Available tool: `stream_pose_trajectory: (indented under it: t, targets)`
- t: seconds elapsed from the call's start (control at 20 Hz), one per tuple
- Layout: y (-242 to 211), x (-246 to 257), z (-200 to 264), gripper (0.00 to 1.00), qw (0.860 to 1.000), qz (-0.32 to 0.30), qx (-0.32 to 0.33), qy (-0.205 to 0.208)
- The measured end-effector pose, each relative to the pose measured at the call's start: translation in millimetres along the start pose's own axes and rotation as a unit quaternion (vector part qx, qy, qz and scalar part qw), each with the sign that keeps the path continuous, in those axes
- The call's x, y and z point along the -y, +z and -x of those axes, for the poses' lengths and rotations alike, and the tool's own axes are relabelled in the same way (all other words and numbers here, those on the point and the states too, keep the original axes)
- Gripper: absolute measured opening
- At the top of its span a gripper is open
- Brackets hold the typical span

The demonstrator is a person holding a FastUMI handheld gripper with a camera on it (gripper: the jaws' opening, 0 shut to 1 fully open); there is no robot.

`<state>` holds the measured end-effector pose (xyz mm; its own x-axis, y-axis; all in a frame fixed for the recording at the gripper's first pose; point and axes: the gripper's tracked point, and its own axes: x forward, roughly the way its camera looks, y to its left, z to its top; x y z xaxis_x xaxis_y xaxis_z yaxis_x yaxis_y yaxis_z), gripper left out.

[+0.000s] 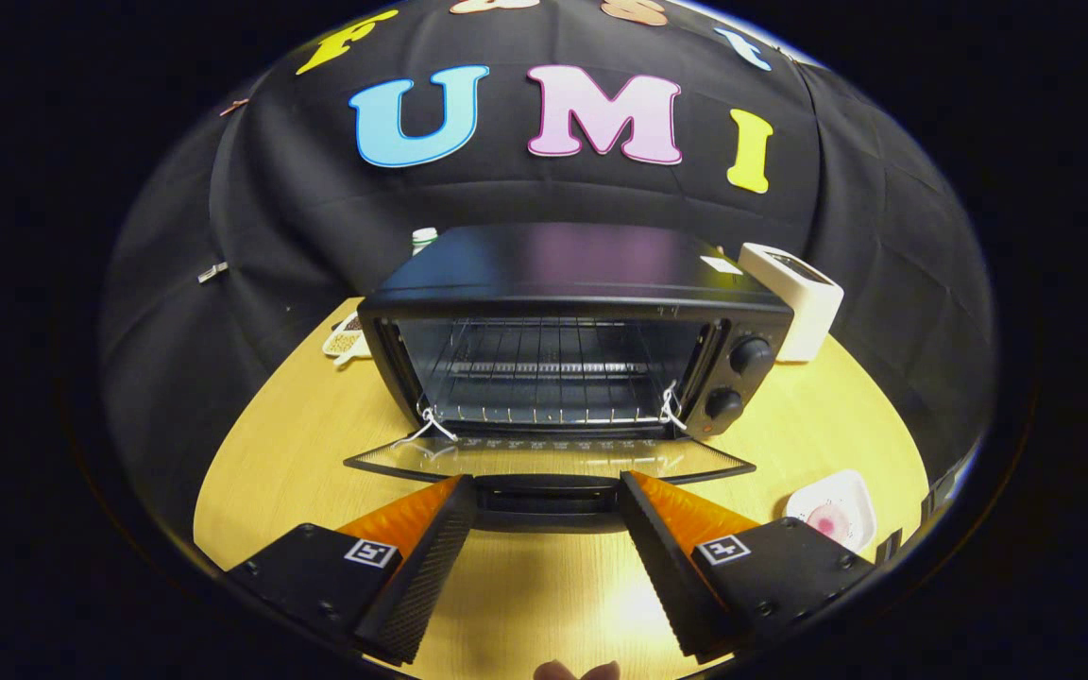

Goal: Open the toaster oven, put the food inside, and close the toaster oven door.

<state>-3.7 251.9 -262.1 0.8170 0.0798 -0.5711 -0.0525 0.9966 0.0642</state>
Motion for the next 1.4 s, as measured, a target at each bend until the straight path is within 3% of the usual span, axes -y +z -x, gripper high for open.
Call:
stream_pose_trajectory:
  t: [0.45, 0.9, 1.0, 1.4]
  targets:
    - [-84, 2, -11, 0.99, 0.994, 0.022, -0.104, 0.029]
    - [-61, 11, 36, 0.99, 0.988, 0.041, -0.088, 0.118]
    - [-49, 29, 51, 0.99, 0.987, 0.034, -0.087, 0.134]
    - [-18, 165, 84, 0.99, 0.987, 0.032, -0.087, 0.130]
